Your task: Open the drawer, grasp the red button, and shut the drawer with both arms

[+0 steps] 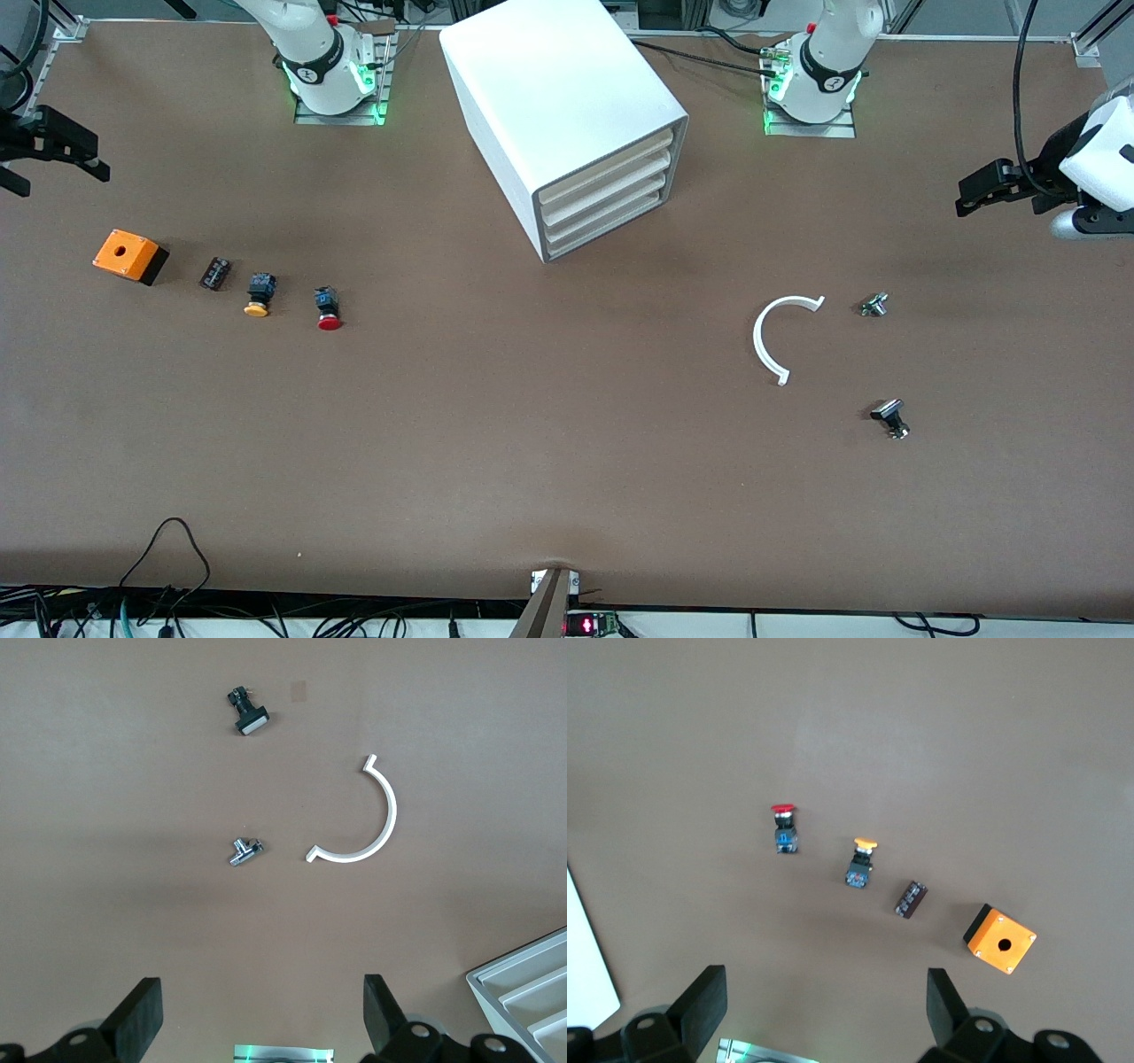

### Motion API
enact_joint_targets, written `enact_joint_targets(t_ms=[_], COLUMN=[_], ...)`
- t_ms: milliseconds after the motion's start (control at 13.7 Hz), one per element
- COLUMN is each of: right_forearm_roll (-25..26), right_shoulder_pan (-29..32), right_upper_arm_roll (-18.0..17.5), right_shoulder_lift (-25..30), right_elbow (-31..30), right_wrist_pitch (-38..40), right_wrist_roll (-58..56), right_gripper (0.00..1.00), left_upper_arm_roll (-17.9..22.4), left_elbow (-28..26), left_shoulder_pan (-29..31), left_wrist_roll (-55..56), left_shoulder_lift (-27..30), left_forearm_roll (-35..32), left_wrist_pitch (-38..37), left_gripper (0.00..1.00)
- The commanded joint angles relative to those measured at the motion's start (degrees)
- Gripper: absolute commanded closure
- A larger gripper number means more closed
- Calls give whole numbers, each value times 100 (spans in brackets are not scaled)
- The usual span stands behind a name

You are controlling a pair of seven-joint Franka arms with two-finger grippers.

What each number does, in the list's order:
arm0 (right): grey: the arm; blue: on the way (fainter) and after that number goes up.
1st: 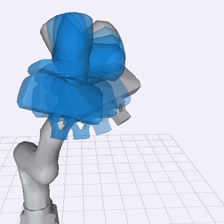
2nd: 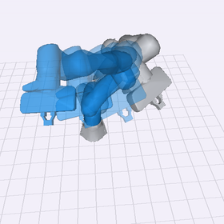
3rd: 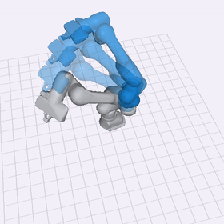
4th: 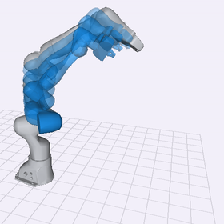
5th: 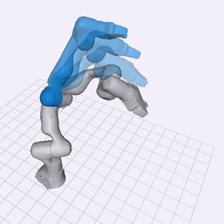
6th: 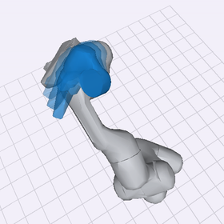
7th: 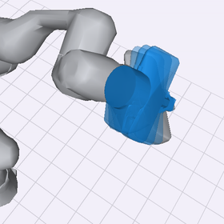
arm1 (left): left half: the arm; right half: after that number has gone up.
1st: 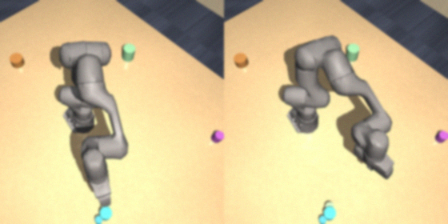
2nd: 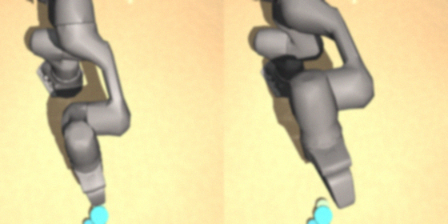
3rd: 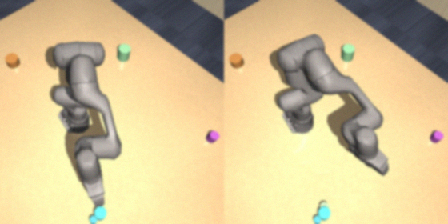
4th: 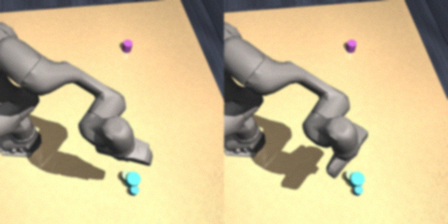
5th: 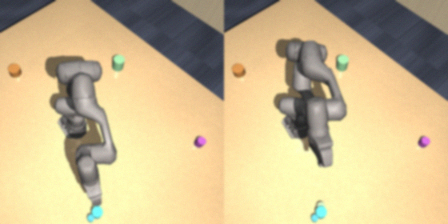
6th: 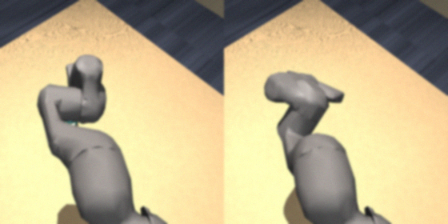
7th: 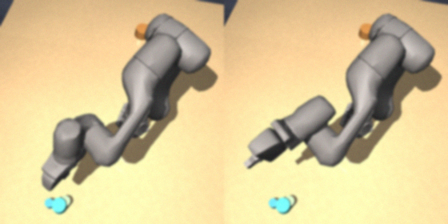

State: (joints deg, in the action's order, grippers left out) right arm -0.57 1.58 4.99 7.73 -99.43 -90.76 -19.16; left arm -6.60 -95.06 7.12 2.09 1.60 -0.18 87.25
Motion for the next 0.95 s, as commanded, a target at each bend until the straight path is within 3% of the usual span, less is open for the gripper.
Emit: enact_joint_targets(t_ms=[0,219,877], right_forearm_roll=[48,83,74], right_shoulder_pan=[27,1,1], right_upper_arm_roll=[-68,-296,-306], right_shoulder_lift=[203,186,133], right_elbow=[-190,-147,-111], right_wrist_pitch=[119,155,172], right_wrist_roll=[-105,-70,-105], right_gripper=[0,0,0], left_upper_arm_roll=[-8,-8,1], left_elbow=[128,128,128], left_shoulder_pan=[8,8,105], left_wrist_roll=[-60,-147,-482], left_shoulder_lift=[-46,-46,-73], left_forearm_roll=[-140,-157,-272], left_wrist_pitch=[-85,-77,20], left_gripper=[0,0,0])
